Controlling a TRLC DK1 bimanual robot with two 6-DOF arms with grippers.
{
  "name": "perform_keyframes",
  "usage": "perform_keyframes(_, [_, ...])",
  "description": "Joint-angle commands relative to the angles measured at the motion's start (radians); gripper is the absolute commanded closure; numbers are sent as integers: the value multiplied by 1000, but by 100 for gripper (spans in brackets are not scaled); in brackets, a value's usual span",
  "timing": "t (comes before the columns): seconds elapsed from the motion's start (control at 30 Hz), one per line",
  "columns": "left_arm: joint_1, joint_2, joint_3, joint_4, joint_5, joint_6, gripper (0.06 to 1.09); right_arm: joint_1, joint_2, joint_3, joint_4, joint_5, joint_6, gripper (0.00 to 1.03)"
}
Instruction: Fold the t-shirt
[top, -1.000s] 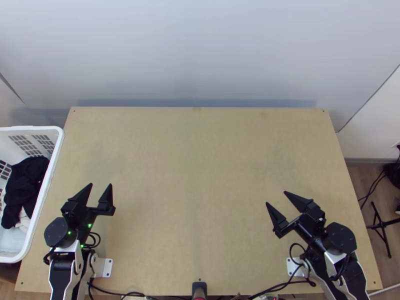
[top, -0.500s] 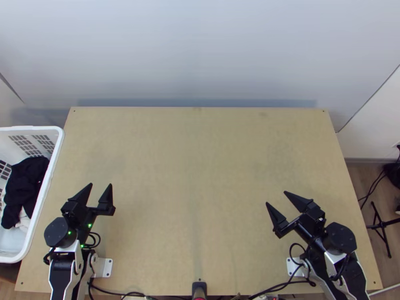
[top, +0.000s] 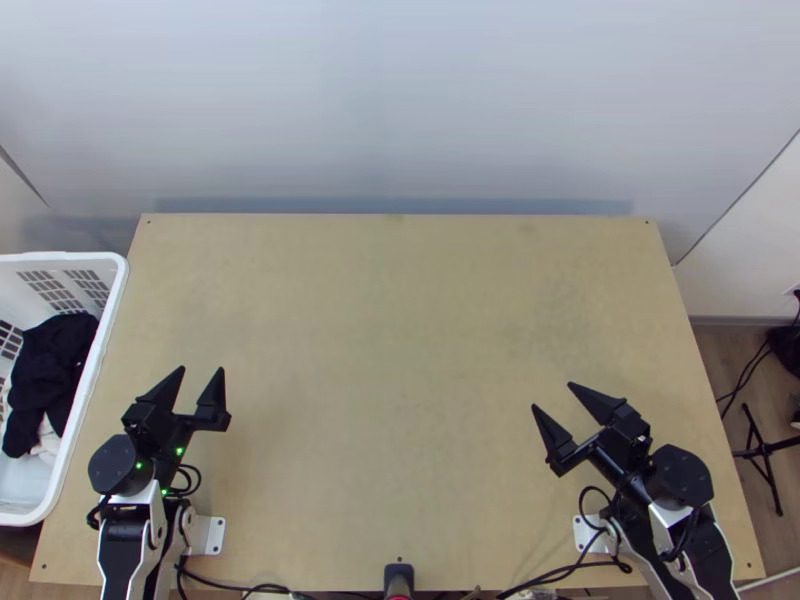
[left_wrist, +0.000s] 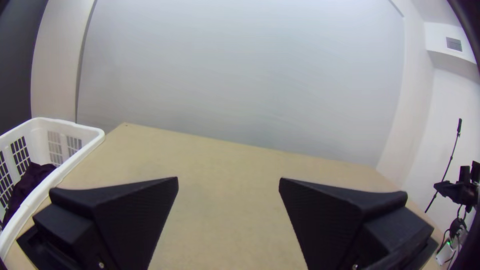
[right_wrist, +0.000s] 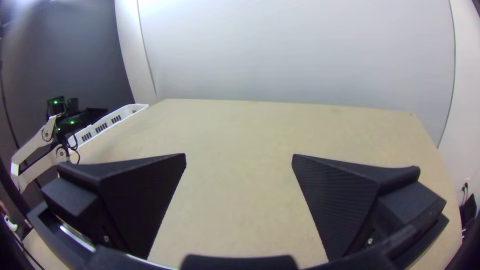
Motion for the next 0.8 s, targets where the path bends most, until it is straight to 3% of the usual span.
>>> perform_keyframes(0.0, [0, 0, 0, 0, 0, 0, 10, 0, 0, 0, 0, 0, 0, 4])
perform_keyframes(0.5, [-11, 0, 0, 0, 0, -14, 10, 0, 0, 0, 0, 0, 0, 4])
perform_keyframes(0.63, [-14, -1, 0, 0, 0, -132, 10, 2, 0, 0, 0, 0, 0, 4])
perform_keyframes(0.7, [-14, 0, 0, 0, 0, -242, 10, 2, 0, 0, 0, 0, 0, 4])
perform_keyframes(0.77, [-14, -1, 0, 3, -6, -261, 10, 0, -1, 0, 0, 0, 2, 4])
